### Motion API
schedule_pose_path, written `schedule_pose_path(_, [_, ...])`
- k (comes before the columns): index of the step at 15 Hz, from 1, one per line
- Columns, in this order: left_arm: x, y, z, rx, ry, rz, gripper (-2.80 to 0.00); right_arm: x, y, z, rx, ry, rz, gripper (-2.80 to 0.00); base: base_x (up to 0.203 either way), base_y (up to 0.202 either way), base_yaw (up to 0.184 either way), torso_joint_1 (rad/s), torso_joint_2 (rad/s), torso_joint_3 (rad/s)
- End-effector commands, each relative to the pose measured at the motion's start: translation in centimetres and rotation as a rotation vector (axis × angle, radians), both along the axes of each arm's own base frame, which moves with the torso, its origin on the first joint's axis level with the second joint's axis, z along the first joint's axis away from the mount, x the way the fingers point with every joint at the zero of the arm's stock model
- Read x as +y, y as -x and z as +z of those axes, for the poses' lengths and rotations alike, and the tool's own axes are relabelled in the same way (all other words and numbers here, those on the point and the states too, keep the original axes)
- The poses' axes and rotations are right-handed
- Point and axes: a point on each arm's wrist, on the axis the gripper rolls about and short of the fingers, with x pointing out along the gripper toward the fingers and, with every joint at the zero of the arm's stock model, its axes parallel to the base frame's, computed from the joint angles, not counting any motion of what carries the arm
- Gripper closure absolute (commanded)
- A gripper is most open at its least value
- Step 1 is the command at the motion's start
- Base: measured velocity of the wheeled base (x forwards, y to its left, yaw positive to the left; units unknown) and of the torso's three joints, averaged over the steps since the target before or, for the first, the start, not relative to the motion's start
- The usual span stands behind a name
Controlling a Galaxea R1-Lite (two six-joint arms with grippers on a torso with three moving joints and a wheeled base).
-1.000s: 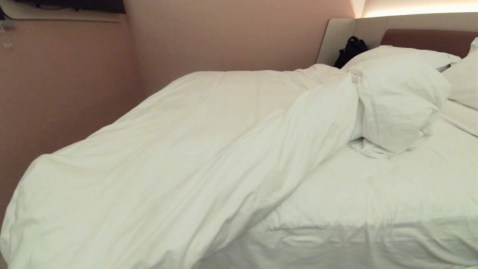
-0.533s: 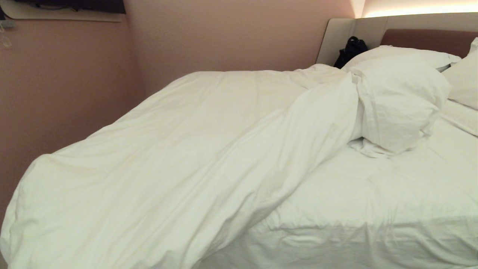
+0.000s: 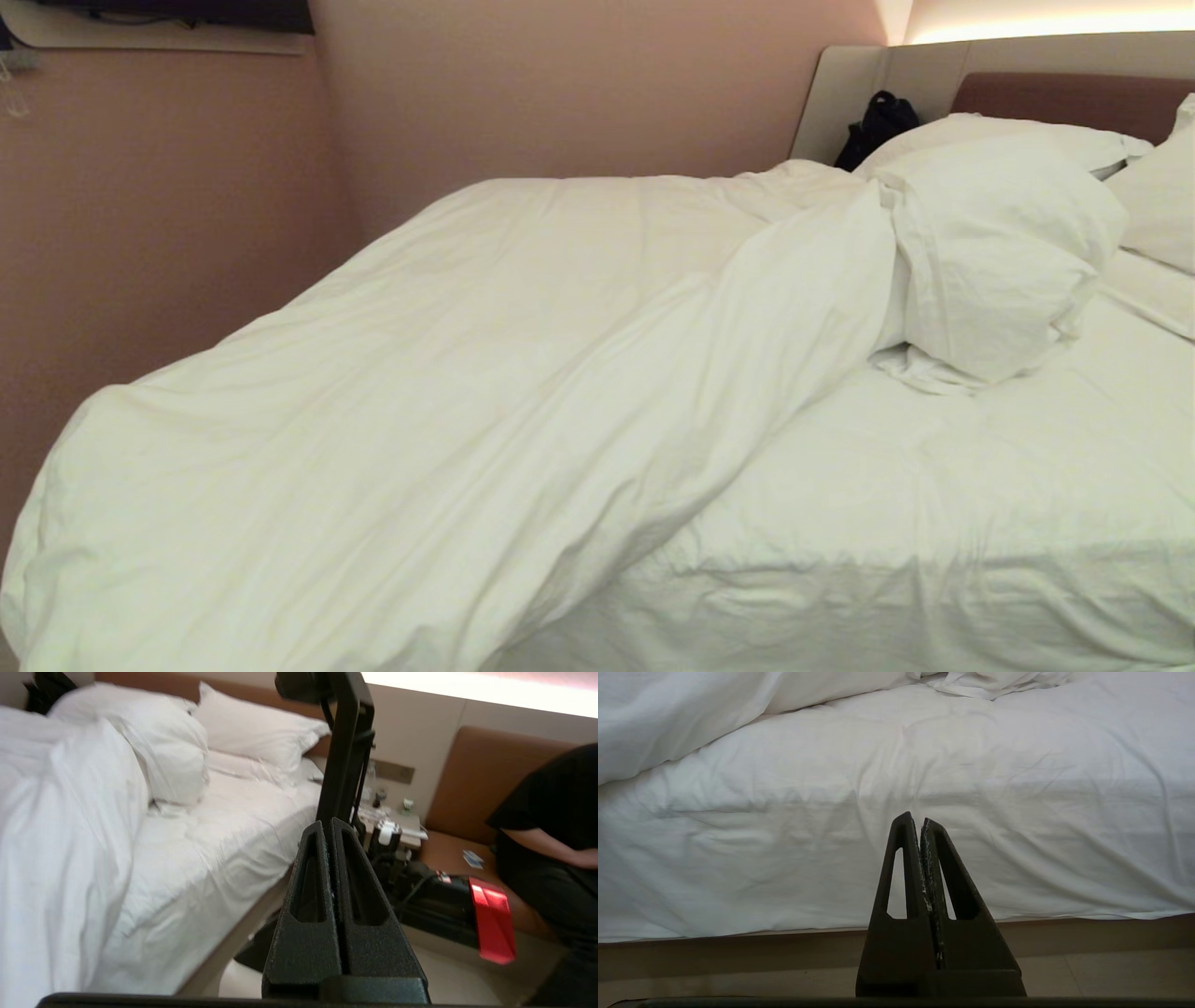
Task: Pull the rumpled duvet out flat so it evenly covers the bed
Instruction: Flatten the corners of the folded blanket
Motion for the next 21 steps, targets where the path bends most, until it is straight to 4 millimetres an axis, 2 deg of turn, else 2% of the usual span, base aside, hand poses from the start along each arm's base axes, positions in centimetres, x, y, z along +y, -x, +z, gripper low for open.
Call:
schedule_pose_path(1, [0.0, 0.4, 0.4, -0.024, 0.01, 0.01, 0.0, 0.0, 0.0, 0.0, -0.001, 0.0, 0.0, 0.0, 0.0, 0.0, 0.0, 0.0, 0.0, 0.0])
schedule_pose_path(9, [-0.2, 1.2, 1.4, -0.013, 0.048, 0.013, 0.0, 0.0, 0.0, 0.0, -0.001, 0.0, 0.0, 0.0, 0.0, 0.0, 0.0, 0.0, 0.0, 0.0])
schedule_pose_path(14, [-0.3, 1.3, 1.4, 0.196, 0.111, -0.071, 0.0, 0.0, 0.0, 0.0, -0.001, 0.0, 0.0, 0.0, 0.0, 0.0, 0.0, 0.0, 0.0, 0.0])
schedule_pose_path(21, [-0.4, 2.5, 2.4, 0.606, 0.276, -0.228, 0.0, 0.0, 0.0, 0.0, -0.001, 0.0, 0.0, 0.0, 0.0, 0.0, 0.0, 0.0, 0.0, 0.0])
